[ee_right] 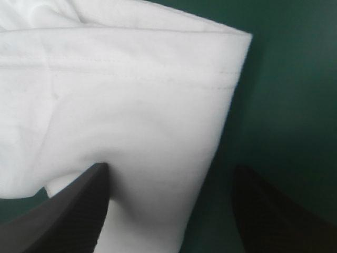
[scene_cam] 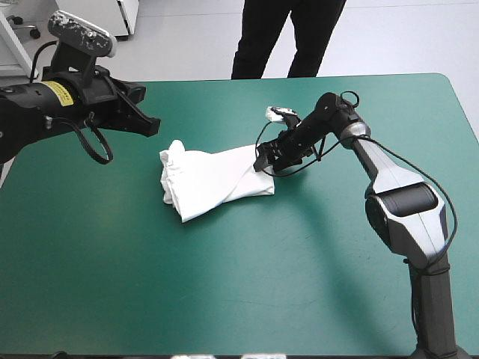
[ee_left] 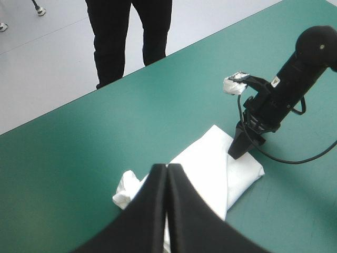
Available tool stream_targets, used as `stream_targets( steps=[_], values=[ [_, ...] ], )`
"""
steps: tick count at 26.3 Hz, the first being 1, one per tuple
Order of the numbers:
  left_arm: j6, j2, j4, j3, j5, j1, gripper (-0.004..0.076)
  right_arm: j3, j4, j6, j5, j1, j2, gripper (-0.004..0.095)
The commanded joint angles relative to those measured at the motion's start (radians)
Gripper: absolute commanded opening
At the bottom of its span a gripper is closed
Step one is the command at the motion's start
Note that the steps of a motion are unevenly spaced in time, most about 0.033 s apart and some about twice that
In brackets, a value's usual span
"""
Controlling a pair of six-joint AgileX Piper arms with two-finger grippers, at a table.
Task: Fold the cloth
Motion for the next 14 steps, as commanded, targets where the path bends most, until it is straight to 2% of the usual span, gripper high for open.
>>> stream_targets(
  steps=[1,3,5,9,10,13,14],
  values=[
    [-0.01,-0.029,-0.007,-0.027,-0.068,-0.001,-0.0009,-0.025,0.052,-0.006,0.02,0.017,-0.043,0.0628],
    [-0.01,-0.031,-0.007,-0.027,-0.068,-0.001,-0.0009,-0.025,0.043,0.008,0.02,0.021,-0.033,0.059],
    [-0.01,-0.035,-0.007,-0.027,-0.068,-0.001,-0.0009,-0.025,0.029,0.022,0.02,0.026,-0.025,0.048],
    [-0.01,-0.042,-0.007,-0.027,-0.07,-0.001,-0.0009,-0.025,0.029,0.016,0.02,0.028,-0.02,0.0134],
    [-0.01,-0.044,-0.007,-0.027,-0.07,-0.001,-0.0009,-0.025,0.016,0.018,0.02,0.028,-0.02,-0.0015],
    [-0.01,-0.046,-0.007,-0.027,-0.07,-0.001,-0.0009,-0.027,-0.065,0.067,0.02,0.008,-0.025,-0.0013],
    [-0.01,-0.048,-0.007,-0.027,-0.07,-0.001,-0.0009,-0.027,-0.152,0.106,0.02,-0.01,-0.047,-0.0013]
  ],
)
